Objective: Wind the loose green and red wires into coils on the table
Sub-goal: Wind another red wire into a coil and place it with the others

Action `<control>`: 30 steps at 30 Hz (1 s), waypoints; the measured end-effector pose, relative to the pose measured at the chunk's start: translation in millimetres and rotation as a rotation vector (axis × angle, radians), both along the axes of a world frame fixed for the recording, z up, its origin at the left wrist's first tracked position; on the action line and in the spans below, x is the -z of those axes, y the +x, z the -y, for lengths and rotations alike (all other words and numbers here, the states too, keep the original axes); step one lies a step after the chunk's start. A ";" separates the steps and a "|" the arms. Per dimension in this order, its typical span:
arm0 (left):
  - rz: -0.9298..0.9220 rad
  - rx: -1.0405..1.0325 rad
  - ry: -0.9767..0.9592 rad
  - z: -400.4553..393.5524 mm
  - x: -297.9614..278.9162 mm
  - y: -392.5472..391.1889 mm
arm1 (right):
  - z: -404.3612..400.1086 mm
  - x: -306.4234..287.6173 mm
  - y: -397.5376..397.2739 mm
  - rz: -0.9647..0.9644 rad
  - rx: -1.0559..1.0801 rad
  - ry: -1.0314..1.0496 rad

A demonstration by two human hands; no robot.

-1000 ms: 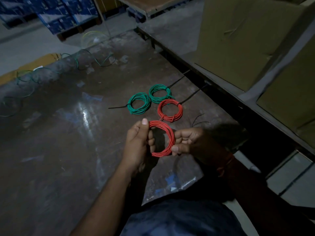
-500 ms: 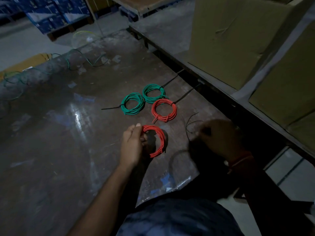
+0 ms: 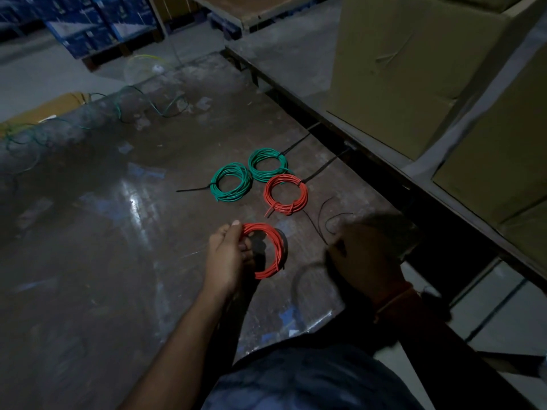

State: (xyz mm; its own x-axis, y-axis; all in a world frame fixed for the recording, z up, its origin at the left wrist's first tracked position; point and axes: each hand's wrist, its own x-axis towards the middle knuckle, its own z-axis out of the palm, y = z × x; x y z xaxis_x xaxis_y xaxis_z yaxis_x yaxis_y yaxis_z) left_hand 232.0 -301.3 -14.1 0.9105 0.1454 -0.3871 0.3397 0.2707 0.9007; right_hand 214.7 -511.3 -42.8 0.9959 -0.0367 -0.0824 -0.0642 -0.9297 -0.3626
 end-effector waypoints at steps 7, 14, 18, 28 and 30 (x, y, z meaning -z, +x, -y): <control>-0.015 -0.026 -0.075 4.2 -11.6 -5.5 | 14.4 -5.1 18.0 0.017 -0.060 0.157; 0.029 -0.027 0.132 18.3 -24.8 -10.0 | 6.1 -1.4 74.6 0.191 -0.405 -0.161; 0.031 -0.024 0.135 16.7 -24.7 -9.0 | 3.3 -6.2 91.5 -0.002 -0.470 -0.204; 0.037 -0.042 0.124 14.4 -20.7 -8.5 | 25.8 -19.0 85.1 0.295 -0.541 -0.012; 0.047 -0.024 0.152 13.1 -19.9 -9.3 | 28.5 -32.2 79.7 0.206 -0.520 -0.056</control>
